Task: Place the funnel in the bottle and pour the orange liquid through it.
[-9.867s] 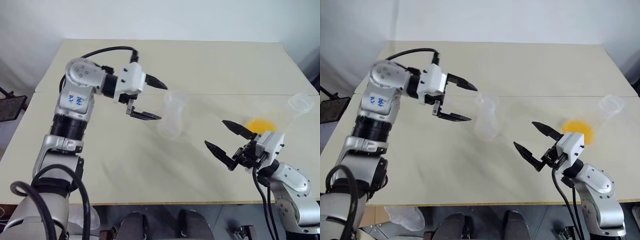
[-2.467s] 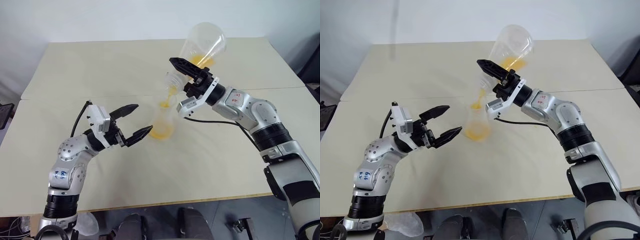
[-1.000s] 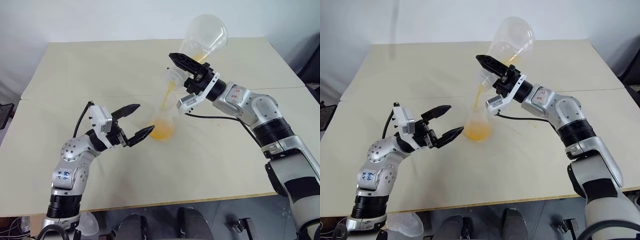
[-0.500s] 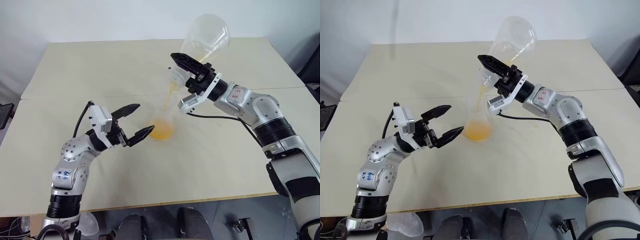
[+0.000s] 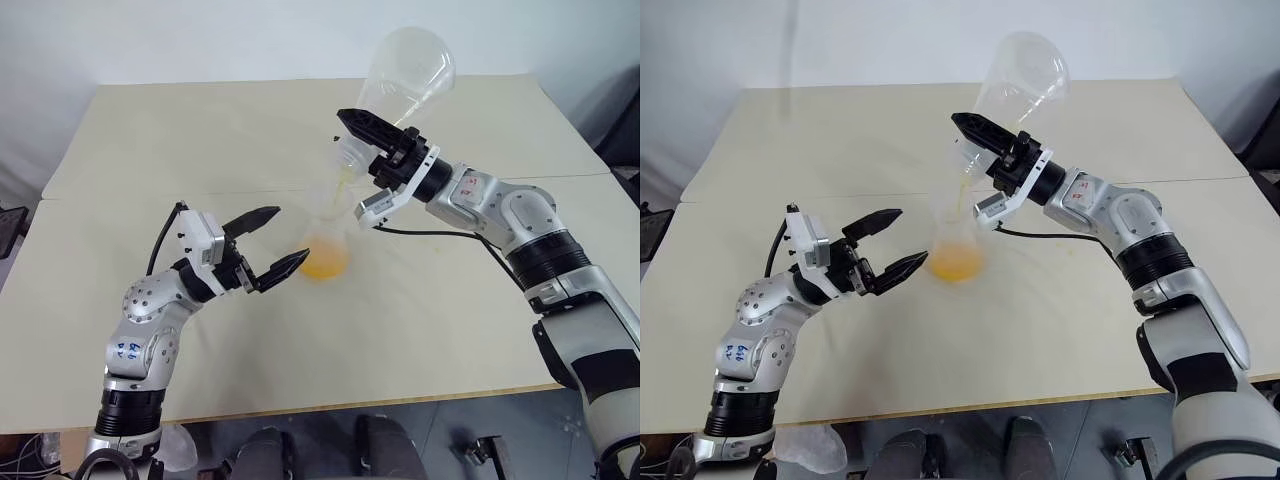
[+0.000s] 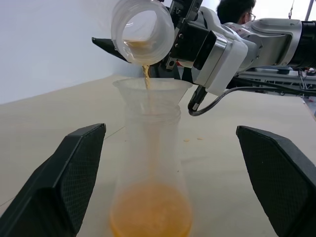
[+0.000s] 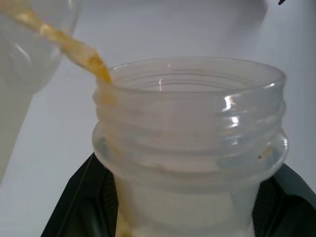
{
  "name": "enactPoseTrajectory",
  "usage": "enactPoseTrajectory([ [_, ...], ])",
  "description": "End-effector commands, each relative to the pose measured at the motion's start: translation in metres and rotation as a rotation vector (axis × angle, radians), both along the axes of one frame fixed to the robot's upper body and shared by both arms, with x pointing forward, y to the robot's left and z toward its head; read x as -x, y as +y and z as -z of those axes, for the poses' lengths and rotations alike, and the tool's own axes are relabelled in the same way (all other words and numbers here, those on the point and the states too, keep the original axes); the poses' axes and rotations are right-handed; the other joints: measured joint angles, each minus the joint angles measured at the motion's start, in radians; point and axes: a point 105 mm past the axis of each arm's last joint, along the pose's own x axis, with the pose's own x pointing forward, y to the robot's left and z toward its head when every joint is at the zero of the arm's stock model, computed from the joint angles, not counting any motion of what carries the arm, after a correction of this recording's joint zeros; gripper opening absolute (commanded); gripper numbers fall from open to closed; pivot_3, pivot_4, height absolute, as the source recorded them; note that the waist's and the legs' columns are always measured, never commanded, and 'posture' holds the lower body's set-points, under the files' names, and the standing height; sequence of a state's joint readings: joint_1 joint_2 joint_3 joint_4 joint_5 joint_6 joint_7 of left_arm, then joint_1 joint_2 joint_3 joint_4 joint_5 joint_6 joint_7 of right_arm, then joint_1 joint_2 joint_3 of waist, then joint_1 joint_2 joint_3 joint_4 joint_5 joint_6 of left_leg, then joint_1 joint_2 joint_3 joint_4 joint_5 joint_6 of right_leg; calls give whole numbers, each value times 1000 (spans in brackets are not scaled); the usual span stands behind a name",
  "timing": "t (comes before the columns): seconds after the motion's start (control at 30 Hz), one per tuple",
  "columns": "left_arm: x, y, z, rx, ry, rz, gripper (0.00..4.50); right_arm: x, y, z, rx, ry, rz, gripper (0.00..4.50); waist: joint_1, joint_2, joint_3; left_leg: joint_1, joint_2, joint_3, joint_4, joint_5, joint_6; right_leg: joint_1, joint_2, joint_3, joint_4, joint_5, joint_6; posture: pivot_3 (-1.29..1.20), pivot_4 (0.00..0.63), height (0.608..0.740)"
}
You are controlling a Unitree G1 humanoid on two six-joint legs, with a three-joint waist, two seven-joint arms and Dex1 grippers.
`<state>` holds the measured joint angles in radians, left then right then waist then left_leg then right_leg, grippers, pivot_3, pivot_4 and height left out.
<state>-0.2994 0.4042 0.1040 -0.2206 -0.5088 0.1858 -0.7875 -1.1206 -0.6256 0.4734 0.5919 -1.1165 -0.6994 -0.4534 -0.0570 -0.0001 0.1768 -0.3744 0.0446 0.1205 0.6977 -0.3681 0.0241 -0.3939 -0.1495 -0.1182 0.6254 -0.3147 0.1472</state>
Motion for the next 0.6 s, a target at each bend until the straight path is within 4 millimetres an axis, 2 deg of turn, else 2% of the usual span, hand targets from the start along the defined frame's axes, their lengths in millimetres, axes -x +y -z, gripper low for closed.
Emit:
enactPoseTrajectory([
  [0.03, 3, -2, -9, 11, -51, 4, 4500, 4, 0, -18, -18, -58, -16, 2644, 0, 0, 0, 0, 0, 0, 0, 0, 0, 0, 0, 0, 0, 0, 0, 0, 150, 740],
  [0.6, 0, -5, -10, 27, -61, -3, 4500, 7, 2, -22, -7, -91, -26, 2644, 0, 0, 0, 0, 0, 0, 0, 0, 0, 0, 0, 0, 0, 0, 0, 0, 150, 740],
])
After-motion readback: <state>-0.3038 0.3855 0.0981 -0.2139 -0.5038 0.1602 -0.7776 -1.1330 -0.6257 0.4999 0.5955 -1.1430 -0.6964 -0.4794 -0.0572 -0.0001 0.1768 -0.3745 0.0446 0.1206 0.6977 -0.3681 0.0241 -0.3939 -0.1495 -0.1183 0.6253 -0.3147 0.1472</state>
